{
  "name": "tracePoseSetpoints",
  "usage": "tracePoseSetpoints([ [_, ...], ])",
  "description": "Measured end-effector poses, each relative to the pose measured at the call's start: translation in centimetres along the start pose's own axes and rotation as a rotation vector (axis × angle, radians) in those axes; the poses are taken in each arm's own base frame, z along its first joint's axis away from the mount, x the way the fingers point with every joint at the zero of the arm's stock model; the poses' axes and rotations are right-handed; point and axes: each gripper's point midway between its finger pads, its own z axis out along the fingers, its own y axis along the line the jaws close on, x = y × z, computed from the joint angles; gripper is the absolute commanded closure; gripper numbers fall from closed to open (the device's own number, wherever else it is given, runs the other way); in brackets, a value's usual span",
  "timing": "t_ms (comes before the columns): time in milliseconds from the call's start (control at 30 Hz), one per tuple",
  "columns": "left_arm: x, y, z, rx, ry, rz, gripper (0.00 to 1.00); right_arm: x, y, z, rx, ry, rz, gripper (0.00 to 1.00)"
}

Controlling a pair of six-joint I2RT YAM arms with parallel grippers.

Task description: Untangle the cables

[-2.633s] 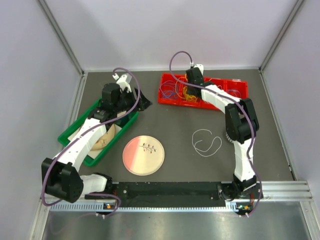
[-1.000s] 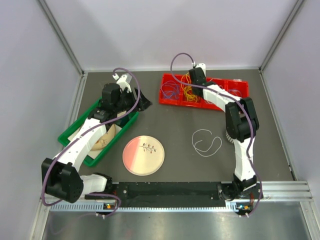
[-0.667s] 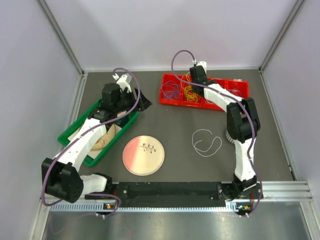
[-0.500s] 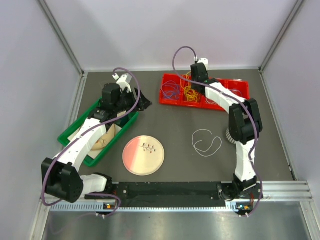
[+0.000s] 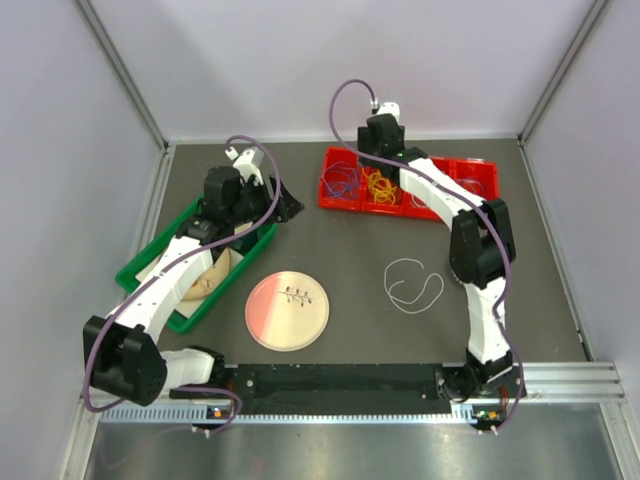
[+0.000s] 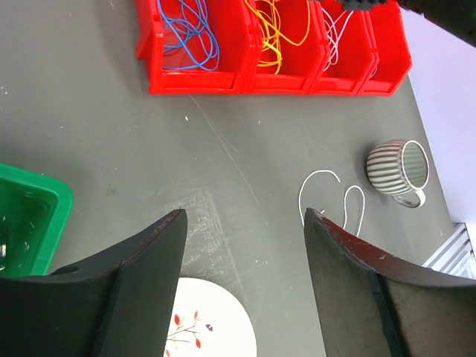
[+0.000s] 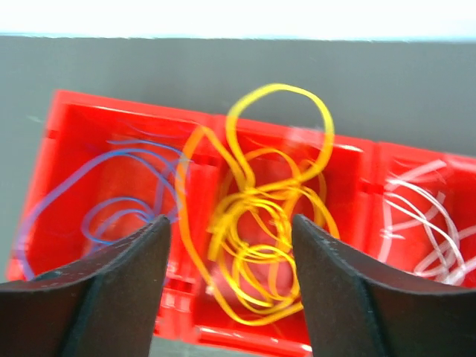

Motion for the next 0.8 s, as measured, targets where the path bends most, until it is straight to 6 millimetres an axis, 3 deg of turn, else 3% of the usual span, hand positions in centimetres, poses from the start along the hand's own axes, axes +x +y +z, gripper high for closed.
tracePoseSetpoints([
  [100,0.0,0.0,0.0,-0.001,0.000,0.002,0.30,-0.5,1.3,0.5,-0.022,-0.009,-0.004,0.32],
  [233,0.0,0.1,0.0,-0.003,-0.002,0.005,0.30,0.5,2.1,1.6,-0.028,0.024,-0.018,0.34],
  [467,0.1,0.2,0.0,-0.011,0.004,0.003,0.30,3.1,1.8,2.9,-0.006,0.099,-0.045,0.41],
  [800,0.4,0.4,-0.1,-0.017,0.014,-0.001,0.31,3.4,1.6,2.9,0.005,0.107,-0.051,0.45],
])
